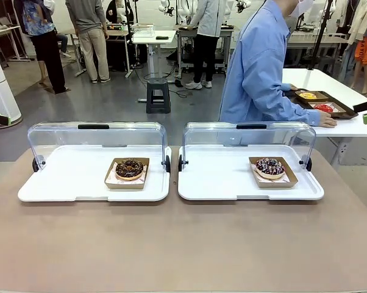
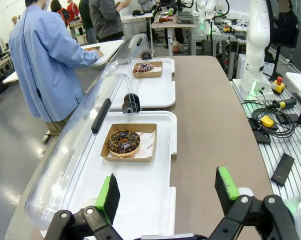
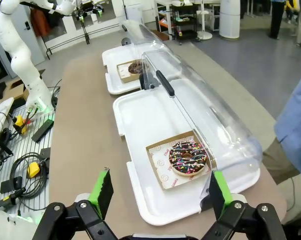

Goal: Provide the desired donut to the person.
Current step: Place the picked Paper togo box onto the Handle tray extended by the person.

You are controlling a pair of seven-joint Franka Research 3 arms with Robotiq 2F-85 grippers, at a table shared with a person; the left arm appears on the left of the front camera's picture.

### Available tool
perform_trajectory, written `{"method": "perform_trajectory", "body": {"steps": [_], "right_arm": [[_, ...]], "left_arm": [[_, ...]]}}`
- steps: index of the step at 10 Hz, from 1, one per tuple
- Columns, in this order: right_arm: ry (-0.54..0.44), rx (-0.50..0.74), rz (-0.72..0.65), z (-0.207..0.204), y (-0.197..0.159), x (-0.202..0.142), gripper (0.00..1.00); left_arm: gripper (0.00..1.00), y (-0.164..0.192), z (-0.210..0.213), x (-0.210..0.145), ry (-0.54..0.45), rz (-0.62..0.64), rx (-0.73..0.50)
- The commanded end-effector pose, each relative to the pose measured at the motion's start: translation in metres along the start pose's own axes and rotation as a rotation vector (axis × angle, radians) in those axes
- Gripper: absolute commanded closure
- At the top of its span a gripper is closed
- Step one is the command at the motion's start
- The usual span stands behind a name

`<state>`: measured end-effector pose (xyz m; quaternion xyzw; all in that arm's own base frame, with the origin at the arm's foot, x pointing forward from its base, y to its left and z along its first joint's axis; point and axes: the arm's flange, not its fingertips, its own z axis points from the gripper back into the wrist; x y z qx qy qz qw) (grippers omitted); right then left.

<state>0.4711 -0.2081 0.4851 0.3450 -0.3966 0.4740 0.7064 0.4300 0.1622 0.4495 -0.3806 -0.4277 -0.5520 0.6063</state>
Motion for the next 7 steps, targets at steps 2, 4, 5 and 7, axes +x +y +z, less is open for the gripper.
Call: {"method": "perform_trajectory", "body": {"steps": [2, 4, 5, 7], "right_arm": [[0.001, -0.003, -0.002, 0.0003, -0.0002, -0.0012, 0.0], [0.001, -0.003, -0.002, 0.0003, -0.0002, -0.0012, 0.0], [0.001, -0.003, -0.002, 0.0003, -0.0002, -0.0012, 0.0], [0.001, -0.003, -0.002, 0.0003, -0.0002, -0.0012, 0.0]], "left_arm": [[0.0, -0.0026, -0.0009, 0.0008, 0.002, 0.001, 0.011], [0.0, -0.0026, -0.0009, 0.0008, 0.002, 0.001, 0.011], [0.0, -0.0026, -0.0009, 0.0008, 0.002, 0.001, 0.011], [0.0, -0.0026, -0.0009, 0.0008, 0.002, 0.001, 0.011]]}}
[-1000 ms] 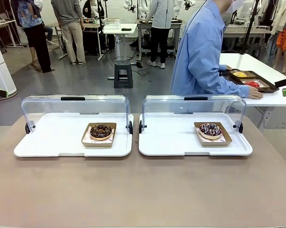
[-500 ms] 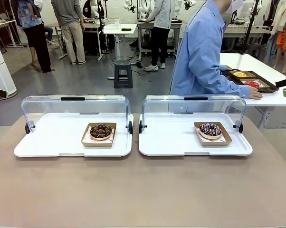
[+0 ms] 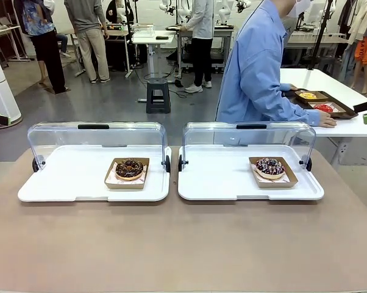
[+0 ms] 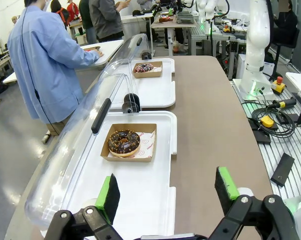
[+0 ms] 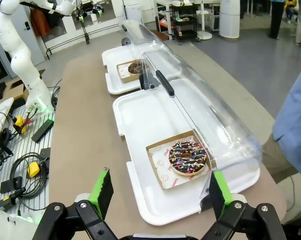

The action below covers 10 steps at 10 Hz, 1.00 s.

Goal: Provide the desired donut to the person.
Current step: Place the picked Paper togo box onto the Handle tray extended by the person.

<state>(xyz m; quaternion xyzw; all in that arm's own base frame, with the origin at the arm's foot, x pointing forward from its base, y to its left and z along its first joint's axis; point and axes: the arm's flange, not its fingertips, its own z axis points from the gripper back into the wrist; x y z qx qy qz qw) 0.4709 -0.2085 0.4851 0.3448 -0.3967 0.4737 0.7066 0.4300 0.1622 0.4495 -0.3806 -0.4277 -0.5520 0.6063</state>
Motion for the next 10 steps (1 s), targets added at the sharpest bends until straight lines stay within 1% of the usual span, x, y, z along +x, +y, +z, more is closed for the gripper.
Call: {"method": "perform_trajectory", "body": {"steps": [1, 10], "right_arm": [[0.001, -0.003, -0.002, -0.0001, -0.0003, -0.001, 0.0], [0.001, -0.003, -0.002, -0.0001, -0.0003, -0.001, 0.0]], "left_arm": [[0.0, -0.0026, -0.0009, 0.0008, 0.002, 0.001, 0.011], [0.0, -0.0026, -0.0009, 0.0008, 0.002, 0.001, 0.011]]}}
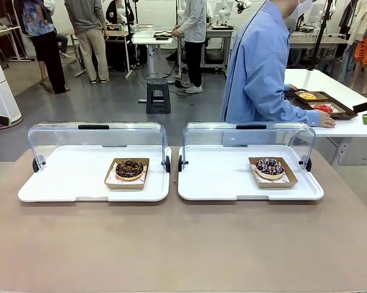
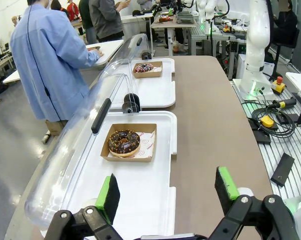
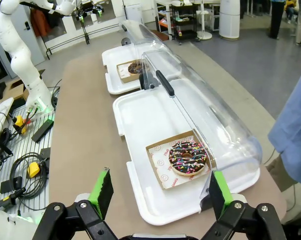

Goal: Provide the desired donut to the person.
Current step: Place the picked Paper togo box onto the Handle tray extended by the person.

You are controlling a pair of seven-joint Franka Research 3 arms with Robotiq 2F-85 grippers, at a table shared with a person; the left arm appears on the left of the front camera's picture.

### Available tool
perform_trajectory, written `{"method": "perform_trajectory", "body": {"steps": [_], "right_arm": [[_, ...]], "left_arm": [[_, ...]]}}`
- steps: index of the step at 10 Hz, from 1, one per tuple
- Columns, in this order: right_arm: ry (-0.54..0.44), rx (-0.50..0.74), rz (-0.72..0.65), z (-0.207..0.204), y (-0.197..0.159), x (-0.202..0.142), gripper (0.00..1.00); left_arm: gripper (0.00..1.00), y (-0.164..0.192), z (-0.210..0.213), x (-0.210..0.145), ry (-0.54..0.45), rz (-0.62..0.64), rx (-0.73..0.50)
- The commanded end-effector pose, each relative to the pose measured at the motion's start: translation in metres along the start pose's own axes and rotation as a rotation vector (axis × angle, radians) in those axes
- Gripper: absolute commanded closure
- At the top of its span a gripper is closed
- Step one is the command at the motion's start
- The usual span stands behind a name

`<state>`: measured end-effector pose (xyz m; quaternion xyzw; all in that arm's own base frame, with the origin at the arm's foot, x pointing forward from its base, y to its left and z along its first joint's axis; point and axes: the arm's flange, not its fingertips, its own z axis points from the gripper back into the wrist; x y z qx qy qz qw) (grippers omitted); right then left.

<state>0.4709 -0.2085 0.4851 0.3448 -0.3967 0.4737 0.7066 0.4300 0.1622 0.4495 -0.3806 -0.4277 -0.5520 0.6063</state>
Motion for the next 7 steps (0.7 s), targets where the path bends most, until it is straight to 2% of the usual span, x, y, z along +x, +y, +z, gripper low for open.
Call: {"method": "perform_trajectory", "body": {"steps": [1, 7], "right_arm": [[0.001, -0.003, -0.002, -0.0001, -0.0003, -0.001, 0.0], [0.001, -0.003, -0.002, -0.0001, -0.0003, -0.001, 0.0]], "left_arm": [[0.0, -0.0026, -0.0009, 0.0008, 0.002, 0.001, 0.011], [0.0, -0.0026, -0.0009, 0.0008, 0.002, 0.001, 0.011]]}}
